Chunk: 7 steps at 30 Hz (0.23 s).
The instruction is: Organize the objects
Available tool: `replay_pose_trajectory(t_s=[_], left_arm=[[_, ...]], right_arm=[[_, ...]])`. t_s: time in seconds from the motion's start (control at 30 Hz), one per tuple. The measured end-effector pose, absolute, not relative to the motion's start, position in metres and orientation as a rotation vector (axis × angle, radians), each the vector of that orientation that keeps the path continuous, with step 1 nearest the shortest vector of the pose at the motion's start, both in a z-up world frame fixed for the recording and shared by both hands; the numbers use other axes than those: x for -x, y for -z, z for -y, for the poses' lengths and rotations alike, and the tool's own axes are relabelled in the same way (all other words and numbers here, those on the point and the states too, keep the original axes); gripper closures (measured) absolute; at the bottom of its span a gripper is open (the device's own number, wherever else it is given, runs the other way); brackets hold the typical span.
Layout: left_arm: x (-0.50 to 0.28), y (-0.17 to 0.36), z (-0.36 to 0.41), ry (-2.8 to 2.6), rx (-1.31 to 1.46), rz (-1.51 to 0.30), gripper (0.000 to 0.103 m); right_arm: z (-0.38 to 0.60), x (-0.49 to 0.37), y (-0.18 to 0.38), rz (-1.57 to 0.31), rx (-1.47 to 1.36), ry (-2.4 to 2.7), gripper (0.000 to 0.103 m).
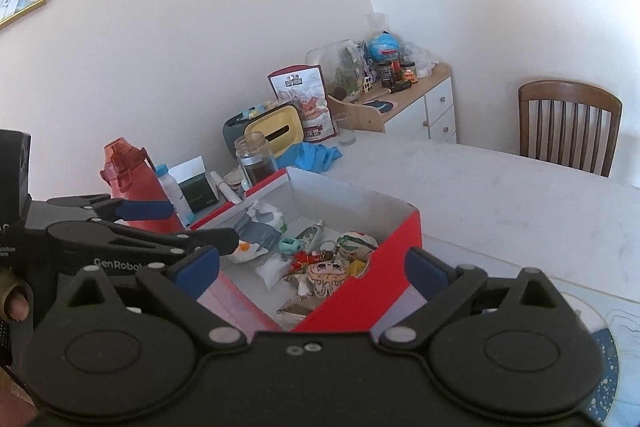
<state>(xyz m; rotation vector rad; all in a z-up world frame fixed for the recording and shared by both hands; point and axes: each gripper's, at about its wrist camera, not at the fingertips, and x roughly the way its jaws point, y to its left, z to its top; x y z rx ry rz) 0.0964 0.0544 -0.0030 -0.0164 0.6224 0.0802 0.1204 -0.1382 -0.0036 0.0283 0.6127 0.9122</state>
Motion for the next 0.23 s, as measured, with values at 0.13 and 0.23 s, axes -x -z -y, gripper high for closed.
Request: replay_pose_trajectory(t_s=[0.13,0.23], left_arm=[[-0.095,0.005,-0.051,-0.087,0.019,-0.629,0.000],[-0.096,0.006,-0.047,-0.071,0.024,-0.639,0.000]], right_arm=[[0.144,-0.120,0.005,-0.616,-0.033,-0.908,0.004],[0.150,-0.121,0.006,-0.614,-0.034,-0.894,0.004]])
